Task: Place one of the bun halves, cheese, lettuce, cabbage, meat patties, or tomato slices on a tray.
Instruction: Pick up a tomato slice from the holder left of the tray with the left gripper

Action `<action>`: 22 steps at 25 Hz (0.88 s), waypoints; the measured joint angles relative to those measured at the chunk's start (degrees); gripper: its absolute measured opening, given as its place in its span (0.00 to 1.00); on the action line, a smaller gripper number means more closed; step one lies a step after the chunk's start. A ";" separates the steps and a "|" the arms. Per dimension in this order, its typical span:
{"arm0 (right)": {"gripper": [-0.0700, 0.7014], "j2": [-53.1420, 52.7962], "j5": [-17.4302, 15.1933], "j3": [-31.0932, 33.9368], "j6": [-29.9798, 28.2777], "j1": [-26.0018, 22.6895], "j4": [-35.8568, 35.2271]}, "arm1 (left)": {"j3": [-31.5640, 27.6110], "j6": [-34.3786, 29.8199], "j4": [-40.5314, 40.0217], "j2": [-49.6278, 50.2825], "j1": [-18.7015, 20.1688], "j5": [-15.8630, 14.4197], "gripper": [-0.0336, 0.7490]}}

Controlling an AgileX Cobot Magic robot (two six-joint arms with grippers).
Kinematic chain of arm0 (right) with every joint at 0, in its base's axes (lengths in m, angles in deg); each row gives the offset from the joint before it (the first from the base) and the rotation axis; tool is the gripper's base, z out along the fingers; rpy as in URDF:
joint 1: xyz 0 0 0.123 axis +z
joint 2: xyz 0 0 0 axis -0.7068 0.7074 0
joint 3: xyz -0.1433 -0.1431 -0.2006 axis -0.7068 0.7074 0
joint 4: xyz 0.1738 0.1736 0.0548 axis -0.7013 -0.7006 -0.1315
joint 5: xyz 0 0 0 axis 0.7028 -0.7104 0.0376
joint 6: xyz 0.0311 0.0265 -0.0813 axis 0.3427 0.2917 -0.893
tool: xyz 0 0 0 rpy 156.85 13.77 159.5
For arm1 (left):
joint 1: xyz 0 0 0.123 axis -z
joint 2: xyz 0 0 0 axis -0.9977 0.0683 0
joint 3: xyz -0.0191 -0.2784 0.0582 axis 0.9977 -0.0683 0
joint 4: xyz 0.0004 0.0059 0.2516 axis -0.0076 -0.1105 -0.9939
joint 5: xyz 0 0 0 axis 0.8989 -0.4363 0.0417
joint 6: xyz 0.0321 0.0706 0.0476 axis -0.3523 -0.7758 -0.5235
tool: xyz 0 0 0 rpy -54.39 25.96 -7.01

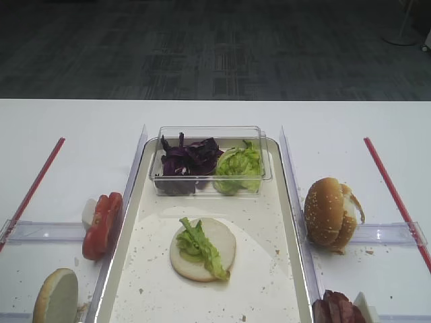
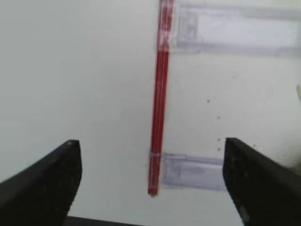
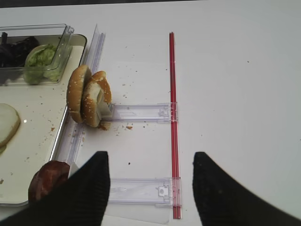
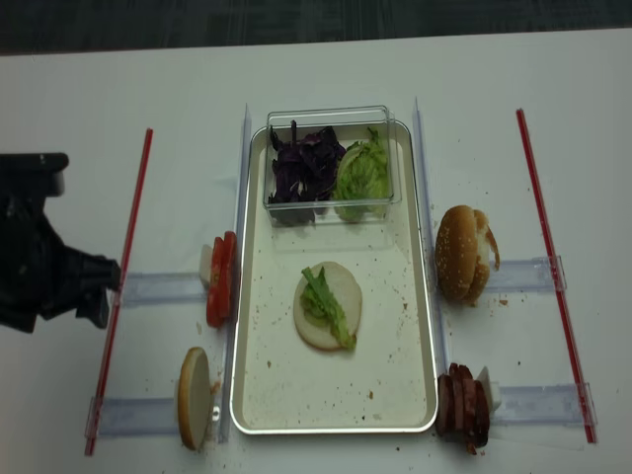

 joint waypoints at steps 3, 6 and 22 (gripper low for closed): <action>0.64 0.00 0.00 0.00 0.00 0.00 0.00 | 5.13 0.00 0.00 5.65 0.00 0.13 0.76; 0.64 0.00 0.00 0.00 0.00 0.00 0.00 | 9.57 0.00 0.00 10.34 0.00 0.13 0.76; 0.64 0.00 0.00 0.00 0.00 0.00 0.00 | 15.73 6.87 0.23 13.53 13.46 -2.99 0.76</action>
